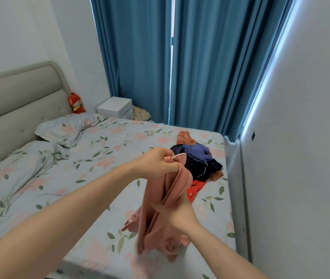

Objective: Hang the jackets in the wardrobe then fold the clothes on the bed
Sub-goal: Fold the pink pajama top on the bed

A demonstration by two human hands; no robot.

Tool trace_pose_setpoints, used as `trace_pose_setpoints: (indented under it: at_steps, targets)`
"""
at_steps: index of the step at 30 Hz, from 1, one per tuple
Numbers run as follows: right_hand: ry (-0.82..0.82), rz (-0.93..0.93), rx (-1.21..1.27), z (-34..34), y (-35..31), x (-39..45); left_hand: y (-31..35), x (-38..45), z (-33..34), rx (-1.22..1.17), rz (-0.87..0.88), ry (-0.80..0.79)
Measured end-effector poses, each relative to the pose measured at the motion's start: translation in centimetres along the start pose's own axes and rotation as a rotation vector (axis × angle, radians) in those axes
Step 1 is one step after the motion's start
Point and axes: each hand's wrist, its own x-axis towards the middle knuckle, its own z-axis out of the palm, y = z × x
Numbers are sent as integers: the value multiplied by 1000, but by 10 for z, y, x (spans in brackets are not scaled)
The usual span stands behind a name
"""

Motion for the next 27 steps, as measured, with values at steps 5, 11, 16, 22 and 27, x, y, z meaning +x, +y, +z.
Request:
trace_pose_setpoints:
  at_steps: [5,11,16,22,27]
  targets:
    - [-47,20,-140,-39,29,15,-8,-15,-11,-25,-85,78]
    - [-26,-89,-229,-83,44,35,-57,-47,-30,184,-129,123]
    - [-82,-207,-288,-88,43,37,-94,-68,-36,212,-203,37]
    - [-359,-176,-803,-85,60,44,-139,-72,-45,139,-205,83]
    - [-316,64,-723,-66,89,51,-198,-75,-63,163,-220,59]
